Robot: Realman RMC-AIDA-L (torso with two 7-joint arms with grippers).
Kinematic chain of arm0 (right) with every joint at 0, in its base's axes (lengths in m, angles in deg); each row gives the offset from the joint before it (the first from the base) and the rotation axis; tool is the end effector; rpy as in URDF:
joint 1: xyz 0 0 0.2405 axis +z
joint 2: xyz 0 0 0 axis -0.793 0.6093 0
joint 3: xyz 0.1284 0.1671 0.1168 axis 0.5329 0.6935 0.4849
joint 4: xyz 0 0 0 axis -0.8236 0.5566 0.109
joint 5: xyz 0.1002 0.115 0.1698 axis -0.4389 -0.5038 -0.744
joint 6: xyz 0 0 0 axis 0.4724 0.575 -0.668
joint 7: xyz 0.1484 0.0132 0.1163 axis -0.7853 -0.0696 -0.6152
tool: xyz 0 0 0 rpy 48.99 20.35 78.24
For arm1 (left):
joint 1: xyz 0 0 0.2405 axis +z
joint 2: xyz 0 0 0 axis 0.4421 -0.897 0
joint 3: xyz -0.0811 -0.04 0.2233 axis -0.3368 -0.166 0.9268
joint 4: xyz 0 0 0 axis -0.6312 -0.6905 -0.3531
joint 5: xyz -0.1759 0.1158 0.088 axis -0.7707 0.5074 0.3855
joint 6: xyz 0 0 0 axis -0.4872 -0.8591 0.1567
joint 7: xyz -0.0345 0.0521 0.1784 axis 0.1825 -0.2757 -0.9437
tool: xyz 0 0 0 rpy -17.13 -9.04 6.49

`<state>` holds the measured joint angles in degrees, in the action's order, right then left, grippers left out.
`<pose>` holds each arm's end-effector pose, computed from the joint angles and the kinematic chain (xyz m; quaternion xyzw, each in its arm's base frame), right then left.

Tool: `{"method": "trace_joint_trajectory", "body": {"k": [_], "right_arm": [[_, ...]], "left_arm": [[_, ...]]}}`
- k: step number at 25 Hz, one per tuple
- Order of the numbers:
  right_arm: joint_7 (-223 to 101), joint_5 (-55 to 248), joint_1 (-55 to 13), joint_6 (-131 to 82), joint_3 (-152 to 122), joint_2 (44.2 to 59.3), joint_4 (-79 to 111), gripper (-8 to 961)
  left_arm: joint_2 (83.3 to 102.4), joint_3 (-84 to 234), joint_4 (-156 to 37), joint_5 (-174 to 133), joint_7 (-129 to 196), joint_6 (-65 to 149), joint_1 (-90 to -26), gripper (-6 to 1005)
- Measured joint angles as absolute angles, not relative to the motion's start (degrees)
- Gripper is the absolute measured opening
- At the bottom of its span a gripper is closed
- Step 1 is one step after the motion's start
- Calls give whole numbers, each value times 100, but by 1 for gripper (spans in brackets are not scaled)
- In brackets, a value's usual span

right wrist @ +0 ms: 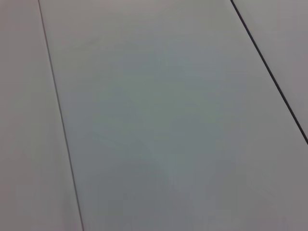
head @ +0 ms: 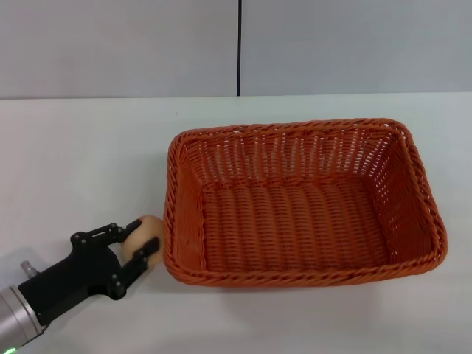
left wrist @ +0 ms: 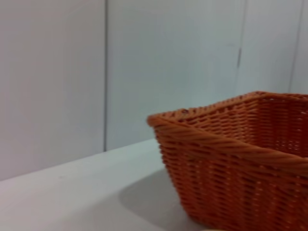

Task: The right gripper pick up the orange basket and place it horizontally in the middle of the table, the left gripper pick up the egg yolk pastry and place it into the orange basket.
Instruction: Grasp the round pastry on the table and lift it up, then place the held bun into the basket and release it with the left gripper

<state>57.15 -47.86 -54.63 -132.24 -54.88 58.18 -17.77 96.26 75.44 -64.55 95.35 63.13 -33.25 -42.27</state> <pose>0.3139 0.2436 0.1141 -0.6790 0.2027 0.5411 0.4529 -0.3427 0.2443 -0.0844 -0.8912 -0.2017 -0.2615 0.3110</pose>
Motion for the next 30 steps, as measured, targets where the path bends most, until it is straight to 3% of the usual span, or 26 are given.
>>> {"method": "trace_joint_trajectory", "body": {"k": [6,7,20,30], "right_arm": [[5715,-4796,-5415,-13217,-5455,5815,-1669,520],[5715,-4797,-5401,-13214,-5440,5812,-1645,520],[5721,-4784,-5334,-13220,-5436,5809,-1633,520],[5724,-4770,-5237,-13256,-5478,5809,-1633,519]], "left_arm": [[9600,7199,-6505,9535,6321,-3474,-4152,431],[9594,6967,-6597,9535,6325,-3649,-4094,249],[9579,6148,-6967,9533,6347,-5022,-3958,158],[9592,6230,-6916,9560,7029,-6176,-4464,118]]}}
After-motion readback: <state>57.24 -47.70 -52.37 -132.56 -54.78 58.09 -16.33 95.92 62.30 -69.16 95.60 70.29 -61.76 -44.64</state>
